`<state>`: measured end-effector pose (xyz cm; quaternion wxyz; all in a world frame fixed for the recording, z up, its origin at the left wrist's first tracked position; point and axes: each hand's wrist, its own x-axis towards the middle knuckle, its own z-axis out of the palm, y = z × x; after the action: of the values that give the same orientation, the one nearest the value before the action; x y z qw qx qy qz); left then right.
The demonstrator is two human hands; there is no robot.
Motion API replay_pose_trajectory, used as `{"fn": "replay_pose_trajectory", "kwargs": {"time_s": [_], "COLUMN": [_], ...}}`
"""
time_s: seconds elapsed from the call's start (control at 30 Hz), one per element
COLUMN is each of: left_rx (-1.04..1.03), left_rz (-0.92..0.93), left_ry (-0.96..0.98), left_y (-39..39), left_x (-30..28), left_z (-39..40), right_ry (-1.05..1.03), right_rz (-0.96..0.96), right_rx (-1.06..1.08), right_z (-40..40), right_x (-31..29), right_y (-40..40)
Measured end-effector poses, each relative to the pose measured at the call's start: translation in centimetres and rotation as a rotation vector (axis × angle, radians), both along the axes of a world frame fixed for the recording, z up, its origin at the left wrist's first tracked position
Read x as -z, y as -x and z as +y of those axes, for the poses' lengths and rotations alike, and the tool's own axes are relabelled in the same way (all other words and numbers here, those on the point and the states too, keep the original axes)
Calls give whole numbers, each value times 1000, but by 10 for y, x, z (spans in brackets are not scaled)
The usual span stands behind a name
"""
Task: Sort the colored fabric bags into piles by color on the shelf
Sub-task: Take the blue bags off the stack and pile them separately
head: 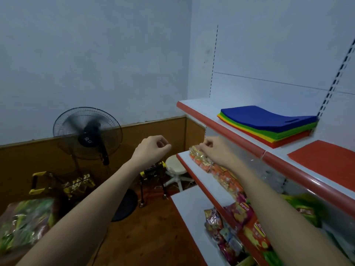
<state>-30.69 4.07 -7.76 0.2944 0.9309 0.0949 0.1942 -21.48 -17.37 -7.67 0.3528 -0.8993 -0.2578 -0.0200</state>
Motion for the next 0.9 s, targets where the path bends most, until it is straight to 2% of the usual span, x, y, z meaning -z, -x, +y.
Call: {"fn": "replay_pose_trajectory", "kwargs": {"time_s": [0.13,0.4,0.57,0.7,0.83,0.9], "left_rx": [54,254,446,554,615,622], "left_rz": [-7,-46,-108,-163,-175,-178], "left_ry": [8,-109,-155,-70,7,39], "left_y": [-40,-157,-242,-305,-361,-387], "left_x": [5,14,5,-14,-22,-22], "left_z": [24,24,7,-22,-50,-61], "right_ry": [4,116,46,-39,-92,-109], "right_rz": [-16,-135,-220,-361,-591,-580], "right_rx": [80,200,320,508,805,999], "right_z": [15,11,-8,-40,-79,-96], "right_x": [9,7,-6,-22,-34,-38], "right_y": [-23,-80,-123,-143,-150,-150]}}
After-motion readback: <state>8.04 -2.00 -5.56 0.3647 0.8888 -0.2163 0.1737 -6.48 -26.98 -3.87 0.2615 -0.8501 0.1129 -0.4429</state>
